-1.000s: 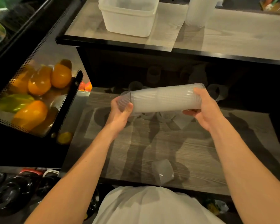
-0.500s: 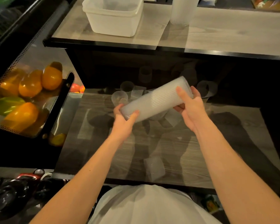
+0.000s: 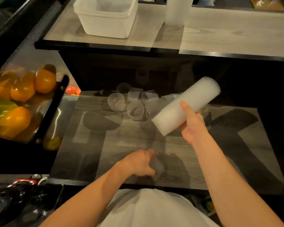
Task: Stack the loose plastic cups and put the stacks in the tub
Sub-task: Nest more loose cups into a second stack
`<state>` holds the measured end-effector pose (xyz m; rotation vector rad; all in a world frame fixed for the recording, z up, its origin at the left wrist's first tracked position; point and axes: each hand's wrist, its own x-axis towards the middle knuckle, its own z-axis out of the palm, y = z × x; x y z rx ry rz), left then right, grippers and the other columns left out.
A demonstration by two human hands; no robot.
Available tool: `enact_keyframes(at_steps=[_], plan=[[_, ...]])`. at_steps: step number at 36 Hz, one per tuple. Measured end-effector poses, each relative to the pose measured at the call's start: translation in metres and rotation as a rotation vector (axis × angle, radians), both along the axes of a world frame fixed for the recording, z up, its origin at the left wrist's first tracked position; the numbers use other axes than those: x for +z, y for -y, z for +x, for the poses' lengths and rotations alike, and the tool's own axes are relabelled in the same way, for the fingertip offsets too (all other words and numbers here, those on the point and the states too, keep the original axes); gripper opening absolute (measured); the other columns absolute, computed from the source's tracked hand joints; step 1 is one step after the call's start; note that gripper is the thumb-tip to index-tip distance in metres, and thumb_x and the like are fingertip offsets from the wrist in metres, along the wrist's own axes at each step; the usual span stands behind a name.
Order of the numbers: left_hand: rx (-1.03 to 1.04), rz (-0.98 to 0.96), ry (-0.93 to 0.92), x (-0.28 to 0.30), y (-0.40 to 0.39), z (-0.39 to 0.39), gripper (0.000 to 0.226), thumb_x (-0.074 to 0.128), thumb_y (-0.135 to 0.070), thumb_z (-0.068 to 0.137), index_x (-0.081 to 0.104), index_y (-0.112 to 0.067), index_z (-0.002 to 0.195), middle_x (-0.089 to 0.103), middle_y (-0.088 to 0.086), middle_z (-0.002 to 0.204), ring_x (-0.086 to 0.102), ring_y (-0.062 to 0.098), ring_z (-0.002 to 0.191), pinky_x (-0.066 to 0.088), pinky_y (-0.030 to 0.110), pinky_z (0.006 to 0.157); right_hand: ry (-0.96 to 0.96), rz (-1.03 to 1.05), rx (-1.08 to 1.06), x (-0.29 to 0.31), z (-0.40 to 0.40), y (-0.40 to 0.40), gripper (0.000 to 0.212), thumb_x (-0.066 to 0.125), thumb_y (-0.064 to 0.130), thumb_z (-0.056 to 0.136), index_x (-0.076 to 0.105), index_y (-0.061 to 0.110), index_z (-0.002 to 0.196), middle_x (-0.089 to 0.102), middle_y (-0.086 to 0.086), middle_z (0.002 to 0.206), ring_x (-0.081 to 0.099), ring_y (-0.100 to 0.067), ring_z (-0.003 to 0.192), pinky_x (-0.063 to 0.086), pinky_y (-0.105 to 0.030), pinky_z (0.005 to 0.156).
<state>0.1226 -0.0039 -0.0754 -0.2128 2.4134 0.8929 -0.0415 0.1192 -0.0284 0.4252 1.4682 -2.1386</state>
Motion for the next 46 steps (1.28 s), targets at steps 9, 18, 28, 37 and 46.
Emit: enact_keyframes(at_steps=[9,18,28,37,46], plan=[[1.282,1.403,-0.154,0.018,0.022,-0.038,0.060,0.068,-0.015,0.088,0.042,-0.010,0.141,0.062,0.014,0.131,0.061,0.029,0.120,0.050,0.046,0.101,0.119,-0.114,-0.134,0.003,0.008,0.005,0.048,0.076,0.027,0.092,0.052,0.016,0.132,0.068,-0.009,0.126,0.069,-0.024,0.112,0.060,-0.044,0.091],[0.933,1.078,-0.181,0.020,-0.011,-0.053,0.072,0.058,-0.052,0.092,0.022,-0.025,0.148,0.050,0.002,0.137,0.058,0.017,0.114,0.053,0.033,0.080,0.095,-0.045,-0.133,-0.002,0.020,0.001,0.077,0.083,0.030,0.084,0.043,0.015,0.148,0.069,-0.009,0.130,0.070,-0.024,0.114,0.062,-0.040,0.086],[0.701,0.092,-0.395,0.003,-0.008,-0.082,0.052,0.050,-0.047,0.096,0.034,-0.033,0.144,0.031,0.006,0.146,0.038,0.030,0.134,0.041,0.044,0.106,0.052,-0.027,-0.265,0.008,0.001,-0.057,0.078,0.078,0.027,0.089,0.033,0.026,0.152,0.064,-0.007,0.133,0.067,-0.025,0.117,0.060,-0.052,0.093],[0.417,-0.568,-0.409,-0.006,0.012,-0.141,0.080,0.069,-0.058,0.079,0.027,-0.041,0.144,0.012,0.008,0.158,0.029,0.036,0.134,0.037,0.049,0.106,0.122,-0.030,-0.267,0.001,0.007,-0.080,0.075,0.078,0.026,0.089,0.036,0.027,0.152,0.064,-0.004,0.130,0.065,-0.024,0.117,0.059,-0.048,0.089],[0.682,-0.347,-0.652,0.025,0.028,-0.130,0.050,0.061,-0.043,0.089,0.044,-0.032,0.135,0.046,0.000,0.135,0.038,0.028,0.126,0.039,0.041,0.101,0.186,-0.125,-0.315,-0.002,0.002,-0.087,0.071,0.077,0.029,0.091,0.039,0.023,0.150,0.065,-0.008,0.131,0.067,-0.026,0.116,0.062,-0.045,0.079]])
